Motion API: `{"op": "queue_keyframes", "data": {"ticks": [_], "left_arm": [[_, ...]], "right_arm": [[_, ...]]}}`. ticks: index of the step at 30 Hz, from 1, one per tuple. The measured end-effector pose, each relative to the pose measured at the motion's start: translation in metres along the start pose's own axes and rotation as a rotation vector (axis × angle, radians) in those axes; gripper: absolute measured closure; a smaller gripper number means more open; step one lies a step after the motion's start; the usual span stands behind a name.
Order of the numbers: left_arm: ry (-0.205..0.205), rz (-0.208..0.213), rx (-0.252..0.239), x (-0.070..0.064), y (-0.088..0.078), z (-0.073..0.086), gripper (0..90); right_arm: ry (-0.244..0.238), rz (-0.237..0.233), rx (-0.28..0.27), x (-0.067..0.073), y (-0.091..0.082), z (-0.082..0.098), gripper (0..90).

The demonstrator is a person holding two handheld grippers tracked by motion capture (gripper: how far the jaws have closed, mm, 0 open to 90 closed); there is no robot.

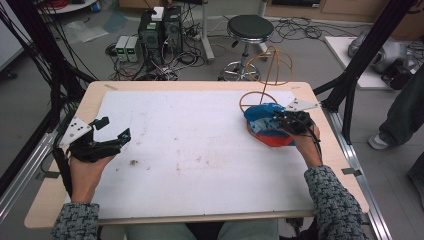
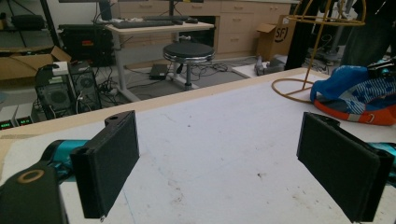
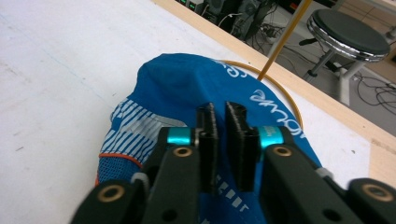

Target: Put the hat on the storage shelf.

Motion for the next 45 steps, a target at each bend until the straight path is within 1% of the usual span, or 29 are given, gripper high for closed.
{"op": "queue_keyframes", "data": {"ticks": [2,9,12,15,22,31,40,45], "left_arm": [[-0.001,0.000,0.001,0.000,0.000,0.000,13.1],[-0.001,0.001,-0.001,0.000,-0.001,-0.001,13.1],[0.002,0.001,-0.004,0.000,-0.002,-0.002,13.1],[-0.002,-0.002,-0.009,0.000,-0.002,-0.003,13.2],[-0.002,0.000,-0.010,0.000,-0.002,-0.003,13.1],[-0.001,-0.003,-0.007,0.000,-0.003,-0.003,13.1],[-0.002,0.000,-0.015,-0.001,-0.004,-0.005,13.1],[0.000,-0.003,-0.012,-0.001,-0.003,-0.005,13.1]], "right_arm": [[0.004,0.007,0.002,-0.002,-0.001,0.000,88.8],[0.055,0.012,-0.021,-0.005,-0.007,-0.002,89.3],[0.066,0.026,-0.049,-0.007,-0.012,-0.005,89.4],[0.089,0.036,-0.082,-0.010,-0.017,-0.008,89.5],[0.138,0.060,-0.135,-0.019,-0.033,-0.012,89.6],[0.192,0.083,-0.184,-0.028,-0.048,-0.013,89.7],[0.197,0.113,-0.227,-0.036,-0.065,-0.020,89.7],[0.210,0.112,-0.252,-0.038,-0.075,-0.024,89.7]]}}
Point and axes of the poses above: each handheld gripper's, and its own axes: y roughly forward along the jaws, z roughly out of its underside, x roughly to its left, the point moved 7 cm from there along y, roughly forward along the jaws, and after that the axes turned 3 degrees about -y, right-handed, at the moved point
